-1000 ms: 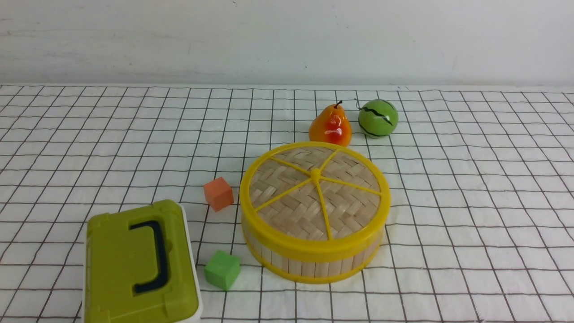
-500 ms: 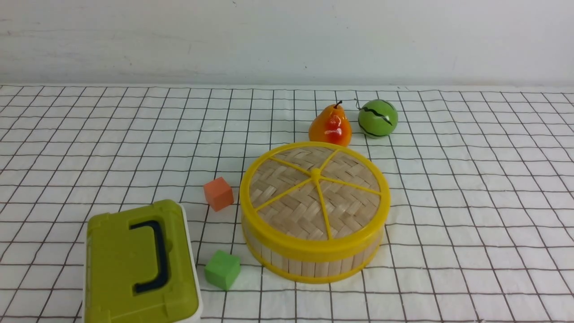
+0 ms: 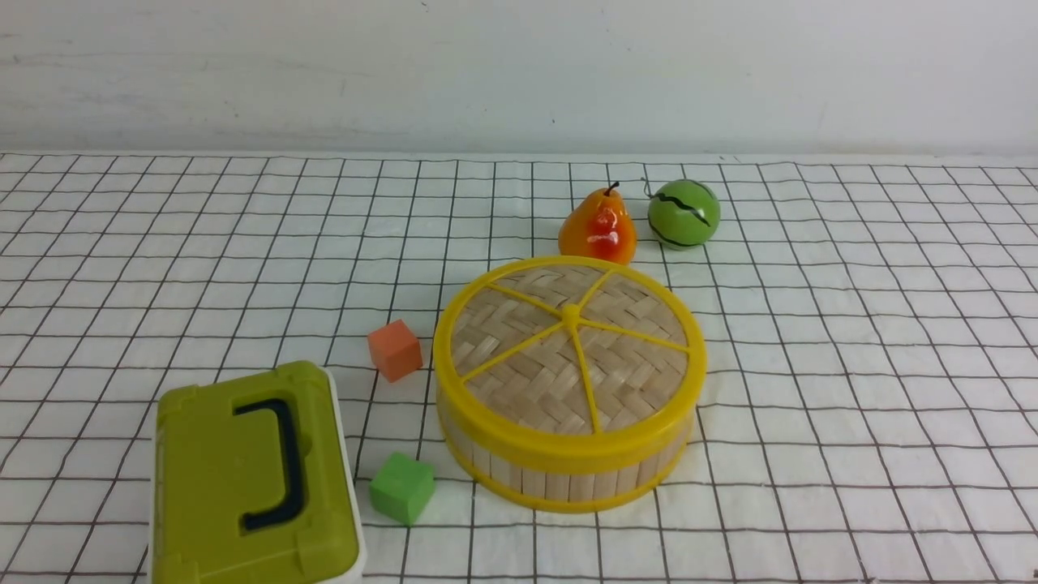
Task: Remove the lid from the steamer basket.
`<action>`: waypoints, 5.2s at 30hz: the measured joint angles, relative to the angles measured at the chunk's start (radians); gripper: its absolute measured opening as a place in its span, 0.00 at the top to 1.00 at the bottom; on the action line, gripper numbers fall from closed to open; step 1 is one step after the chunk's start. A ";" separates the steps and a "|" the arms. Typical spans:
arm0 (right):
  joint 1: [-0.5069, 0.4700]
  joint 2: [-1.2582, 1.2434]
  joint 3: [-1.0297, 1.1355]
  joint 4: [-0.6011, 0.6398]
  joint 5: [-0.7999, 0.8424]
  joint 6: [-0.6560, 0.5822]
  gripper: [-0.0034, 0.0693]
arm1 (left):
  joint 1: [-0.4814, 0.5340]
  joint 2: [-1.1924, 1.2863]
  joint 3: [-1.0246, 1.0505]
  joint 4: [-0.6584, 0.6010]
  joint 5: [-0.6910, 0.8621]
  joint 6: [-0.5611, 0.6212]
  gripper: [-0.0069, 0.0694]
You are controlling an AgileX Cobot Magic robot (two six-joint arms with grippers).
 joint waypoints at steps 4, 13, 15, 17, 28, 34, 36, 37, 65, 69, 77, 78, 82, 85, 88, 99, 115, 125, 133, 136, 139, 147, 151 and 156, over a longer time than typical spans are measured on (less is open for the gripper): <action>0.000 0.086 -0.183 -0.081 0.118 -0.168 0.80 | 0.000 0.000 0.000 0.000 0.000 0.000 0.60; 0.007 0.635 -0.798 -0.443 0.600 -0.318 0.98 | 0.000 0.000 0.000 0.000 0.000 0.000 0.60; 0.037 0.763 -0.908 -0.500 0.679 -0.319 0.98 | 0.000 0.000 0.000 0.000 0.000 0.000 0.60; 0.099 0.885 -1.020 -0.554 0.751 -0.319 0.98 | 0.000 0.000 0.000 0.000 0.000 0.000 0.60; 0.488 1.424 -1.463 -0.900 0.918 -0.128 0.95 | 0.000 0.000 0.000 0.000 0.000 0.000 0.60; 0.536 1.602 -1.619 -0.950 0.918 -0.060 0.85 | 0.000 0.000 0.000 0.000 0.000 0.000 0.60; 0.539 1.696 -1.694 -0.933 0.918 -0.051 0.69 | 0.000 0.000 0.000 0.000 0.000 0.000 0.60; 0.539 1.719 -1.713 -0.927 0.918 -0.050 0.64 | 0.000 0.000 0.000 0.000 0.000 0.000 0.60; 0.609 2.178 -2.032 -1.031 0.829 0.063 0.52 | 0.000 0.000 0.000 0.000 0.000 0.000 0.60; 0.609 2.185 -2.033 -1.039 0.815 0.081 0.62 | 0.000 0.000 0.000 0.000 0.000 0.000 0.60; 0.609 2.182 -2.043 -1.033 0.830 0.082 0.81 | 0.000 0.000 0.000 0.000 0.000 0.000 0.60; 0.609 2.181 -2.046 -1.034 0.834 0.082 0.81 | 0.000 0.000 0.000 0.000 0.000 0.000 0.60; 0.600 2.098 -2.061 -1.038 0.897 0.082 0.81 | 0.000 0.000 0.000 0.000 0.000 0.000 0.60; 0.546 1.973 -2.072 -1.032 0.917 0.075 0.81 | 0.000 0.000 0.000 0.000 0.000 0.000 0.60; 0.484 1.901 -2.070 -1.032 0.919 0.064 0.81 | 0.000 0.000 0.000 0.000 0.000 0.000 0.60; 0.114 1.599 -1.546 -1.032 0.799 0.044 0.81 | 0.000 0.000 0.000 0.000 0.000 0.000 0.60; 0.084 1.840 -1.265 -1.020 0.346 0.041 0.81 | 0.000 0.000 0.000 0.000 0.000 0.000 0.60; 0.081 1.871 -1.264 -0.992 0.339 0.041 0.64 | 0.000 0.000 0.000 0.000 0.000 0.000 0.60; 0.081 1.676 -1.259 -0.909 0.391 0.038 0.48 | 0.000 0.000 0.000 0.000 0.000 0.000 0.60; 0.081 1.523 -1.232 -0.879 0.386 0.022 0.54 | 0.000 0.000 0.000 0.000 0.000 0.000 0.60; 0.081 1.389 -1.187 -0.859 0.378 0.009 0.62 | 0.000 0.000 0.000 0.000 0.000 0.000 0.60; 0.081 1.052 -1.004 -0.851 0.355 0.003 0.88 | 0.000 0.000 0.000 0.000 0.000 0.000 0.60; 0.081 0.884 -0.909 -0.836 0.334 0.003 0.98 | 0.000 0.000 0.000 0.000 0.000 0.000 0.60; 0.081 0.700 -0.827 -0.818 0.308 0.003 0.98 | 0.000 0.000 0.000 0.000 0.000 0.000 0.60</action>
